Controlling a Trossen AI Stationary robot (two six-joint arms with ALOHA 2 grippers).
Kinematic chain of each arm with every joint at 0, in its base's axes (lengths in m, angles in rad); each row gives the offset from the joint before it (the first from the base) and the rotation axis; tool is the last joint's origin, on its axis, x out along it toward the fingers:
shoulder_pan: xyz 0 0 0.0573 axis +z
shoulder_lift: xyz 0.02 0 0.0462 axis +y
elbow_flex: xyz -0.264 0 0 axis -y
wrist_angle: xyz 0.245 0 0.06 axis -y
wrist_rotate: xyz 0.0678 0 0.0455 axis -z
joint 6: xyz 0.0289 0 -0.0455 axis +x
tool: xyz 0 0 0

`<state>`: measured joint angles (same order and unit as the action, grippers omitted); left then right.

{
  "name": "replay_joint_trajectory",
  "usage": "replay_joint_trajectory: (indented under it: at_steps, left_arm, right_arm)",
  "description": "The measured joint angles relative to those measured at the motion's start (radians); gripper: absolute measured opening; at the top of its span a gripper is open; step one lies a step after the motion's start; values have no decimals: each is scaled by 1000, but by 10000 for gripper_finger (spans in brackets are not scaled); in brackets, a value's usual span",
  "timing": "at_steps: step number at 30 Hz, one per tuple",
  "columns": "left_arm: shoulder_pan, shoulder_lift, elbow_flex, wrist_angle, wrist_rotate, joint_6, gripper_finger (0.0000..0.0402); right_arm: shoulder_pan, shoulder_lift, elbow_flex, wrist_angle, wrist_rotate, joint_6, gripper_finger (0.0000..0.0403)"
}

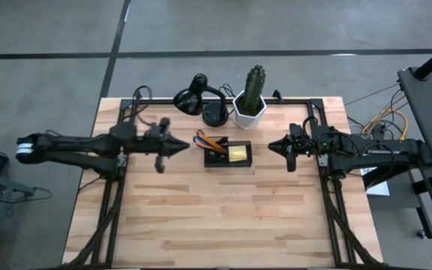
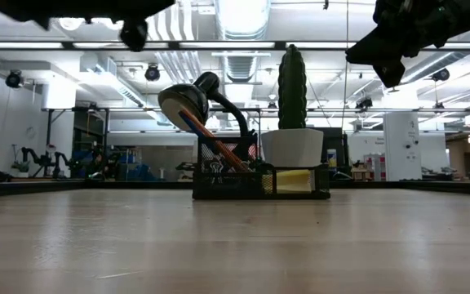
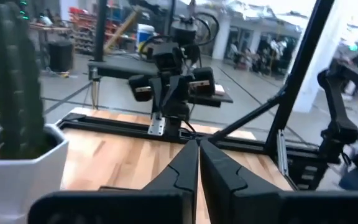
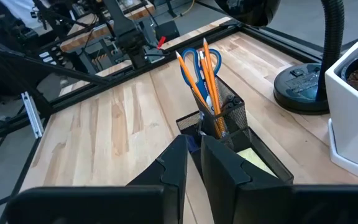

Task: Pick and place office supplies into organizer
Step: Return to Home Position

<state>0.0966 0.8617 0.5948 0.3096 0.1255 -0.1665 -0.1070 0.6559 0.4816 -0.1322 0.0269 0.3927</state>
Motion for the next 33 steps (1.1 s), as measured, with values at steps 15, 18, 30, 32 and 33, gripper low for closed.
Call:
replay_joint_trajectory:
  at_steps: [15, 18, 30, 32, 33]
  left_arm:
    - [-111, -440, -353, -5, -256, -40, 0]
    - [-111, -506, -421, -7, -263, -55, 0]
    - [-110, -785, -585, -86, -270, -60, 0]
    - [-110, -817, -586, -99, -272, -57, 0]
    - [-110, -833, -586, -103, -273, -56, 0]
  right_arm:
    - [0, 0, 0, 0, 0, 0, 38]
    - [0, 0, 0, 0, 0, 0, 38]
    - [0, 0, 0, 1, 0, -2, 38]
    - [0, -1, 0, 9, -2, -9, 38]
    - [2, -1, 0, 26, -4, -21, 38]
